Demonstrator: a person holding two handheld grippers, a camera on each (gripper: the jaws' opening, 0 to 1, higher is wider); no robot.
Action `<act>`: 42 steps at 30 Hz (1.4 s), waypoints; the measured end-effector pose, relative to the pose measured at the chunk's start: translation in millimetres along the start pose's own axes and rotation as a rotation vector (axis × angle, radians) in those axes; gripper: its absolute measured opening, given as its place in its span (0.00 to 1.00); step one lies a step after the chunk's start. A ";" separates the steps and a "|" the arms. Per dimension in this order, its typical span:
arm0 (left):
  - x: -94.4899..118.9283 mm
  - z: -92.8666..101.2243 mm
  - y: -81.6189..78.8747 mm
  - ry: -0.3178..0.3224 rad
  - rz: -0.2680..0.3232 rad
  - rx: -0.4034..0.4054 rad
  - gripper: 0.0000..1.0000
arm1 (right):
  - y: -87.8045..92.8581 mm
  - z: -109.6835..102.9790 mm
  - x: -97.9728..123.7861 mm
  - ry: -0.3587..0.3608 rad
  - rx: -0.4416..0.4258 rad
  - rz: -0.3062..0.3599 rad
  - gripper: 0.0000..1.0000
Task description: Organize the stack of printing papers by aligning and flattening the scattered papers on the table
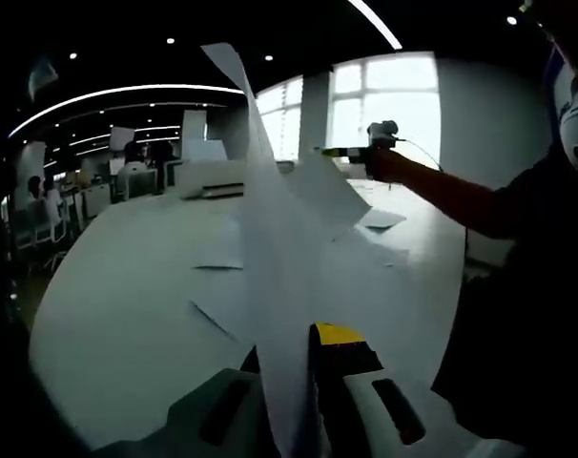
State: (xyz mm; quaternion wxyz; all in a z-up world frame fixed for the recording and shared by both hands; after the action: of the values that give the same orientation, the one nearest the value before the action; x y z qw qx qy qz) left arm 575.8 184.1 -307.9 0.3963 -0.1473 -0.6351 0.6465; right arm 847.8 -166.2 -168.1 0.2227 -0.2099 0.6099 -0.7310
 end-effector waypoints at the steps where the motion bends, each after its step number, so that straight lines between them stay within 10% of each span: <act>1: -0.2 0.1 -0.5 -0.001 0.000 -0.003 0.05 | -7.4 -1.7 1.9 -0.001 0.008 0.014 0.00; 42: 2.6 -8.2 -2.0 -0.019 0.032 -0.005 0.05 | -233.9 -137.2 97.4 -0.177 0.285 0.492 0.00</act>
State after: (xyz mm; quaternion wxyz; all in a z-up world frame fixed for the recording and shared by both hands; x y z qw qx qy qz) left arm 580.5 191.3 -306.5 0.3793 -0.1522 -0.6379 0.6527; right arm 673.0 -76.7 42.7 0.4729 -0.0852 0.5118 -0.7122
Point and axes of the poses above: the point that each gripper's makers call its tool centre point, and the gripper's own axes: x roughly backward along the fingers, z roughly to its right, y roughly out of its underside, the point moved 1 cm from there along x, roughly backward along the fingers, and after that the axes turned 6 degrees about x, right-handed, at the moved point
